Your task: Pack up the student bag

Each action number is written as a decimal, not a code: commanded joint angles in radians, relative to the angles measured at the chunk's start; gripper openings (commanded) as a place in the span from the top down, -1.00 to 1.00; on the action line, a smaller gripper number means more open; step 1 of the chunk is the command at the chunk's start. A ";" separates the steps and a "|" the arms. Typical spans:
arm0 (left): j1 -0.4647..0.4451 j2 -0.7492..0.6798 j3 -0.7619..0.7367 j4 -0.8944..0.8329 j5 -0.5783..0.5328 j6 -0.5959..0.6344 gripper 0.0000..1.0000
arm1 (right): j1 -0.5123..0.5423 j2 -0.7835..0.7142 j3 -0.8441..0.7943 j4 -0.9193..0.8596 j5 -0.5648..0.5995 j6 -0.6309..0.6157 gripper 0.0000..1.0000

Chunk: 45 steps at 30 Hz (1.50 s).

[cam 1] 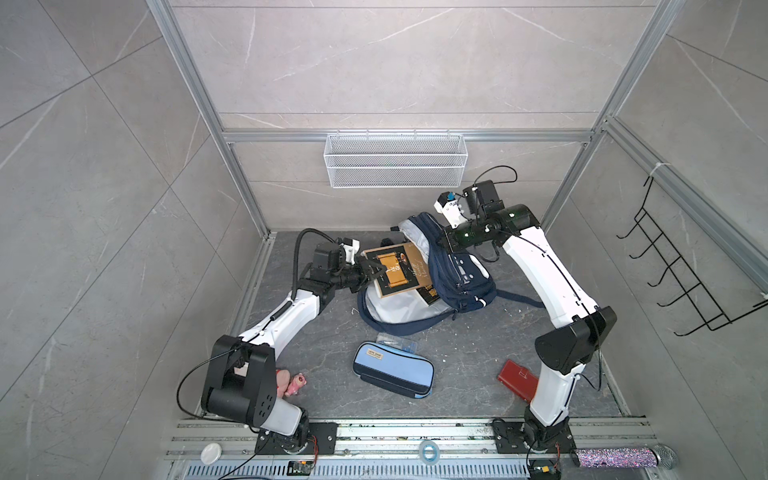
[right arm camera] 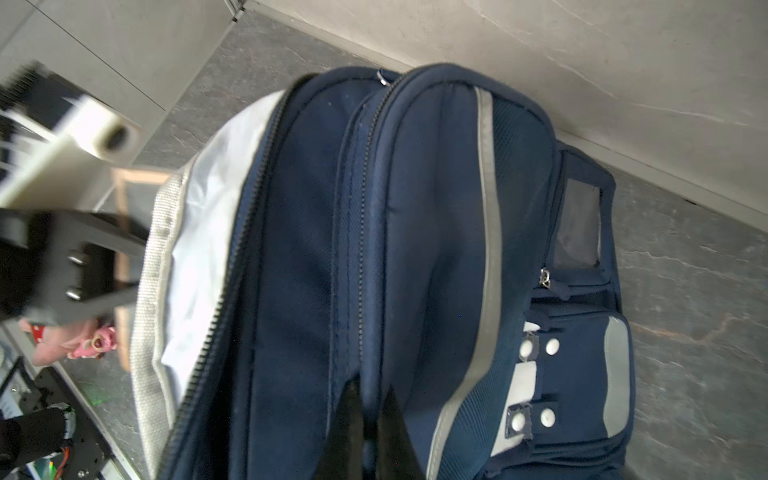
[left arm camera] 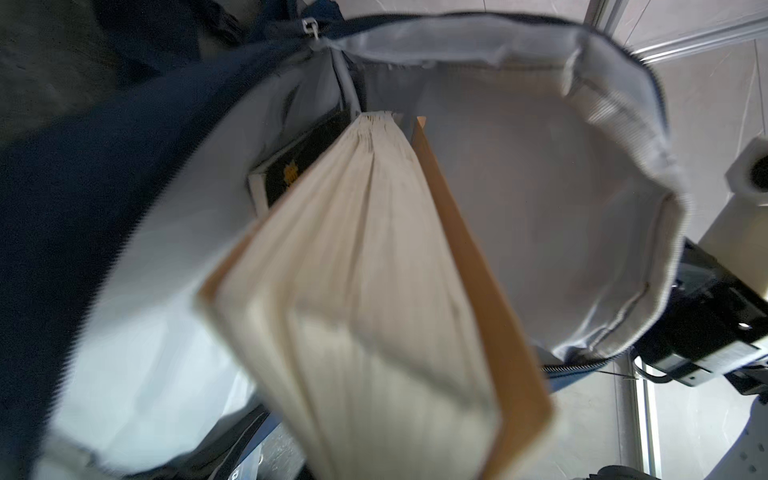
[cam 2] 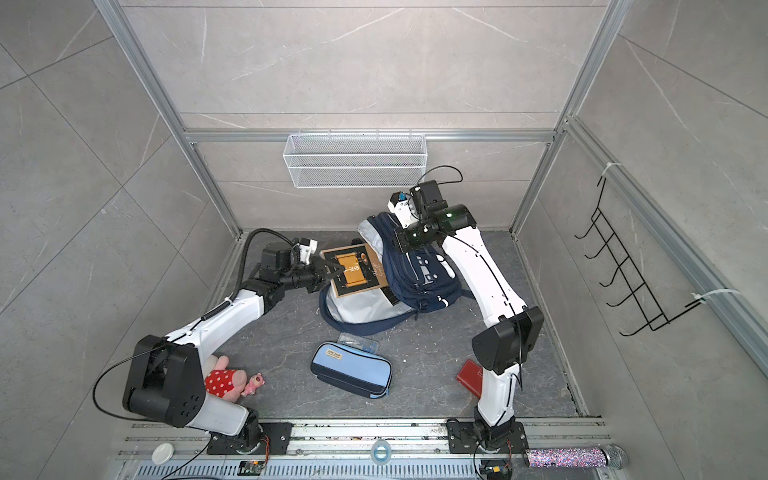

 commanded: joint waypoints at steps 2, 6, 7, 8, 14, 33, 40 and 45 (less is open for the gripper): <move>-0.119 0.077 0.001 0.275 -0.120 -0.088 1.00 | 0.005 -0.038 0.032 0.186 -0.051 0.058 1.00; -0.171 0.177 0.013 0.420 -0.168 -0.137 1.00 | 0.006 -0.023 0.047 0.198 -0.058 0.107 1.00; -0.177 0.201 0.022 0.443 -0.179 -0.148 1.00 | 0.006 -0.023 0.048 0.202 -0.059 0.117 1.00; -0.183 0.228 0.029 0.474 -0.196 -0.166 1.00 | 0.006 -0.024 0.047 0.204 -0.060 0.124 1.00; -0.219 0.394 0.098 0.606 -0.291 -0.274 1.00 | 0.006 -0.024 0.066 0.182 -0.083 0.148 1.00; -0.278 0.567 0.331 0.331 -0.436 -0.278 1.00 | 0.005 -0.080 -0.060 0.274 -0.084 0.240 1.00; -0.295 0.606 0.386 0.224 -0.431 -0.260 1.00 | 0.006 -0.076 -0.084 0.314 -0.092 0.261 1.00; -0.295 0.584 0.405 0.127 -0.439 -0.203 0.34 | 0.006 -0.079 -0.088 0.327 -0.083 0.263 1.00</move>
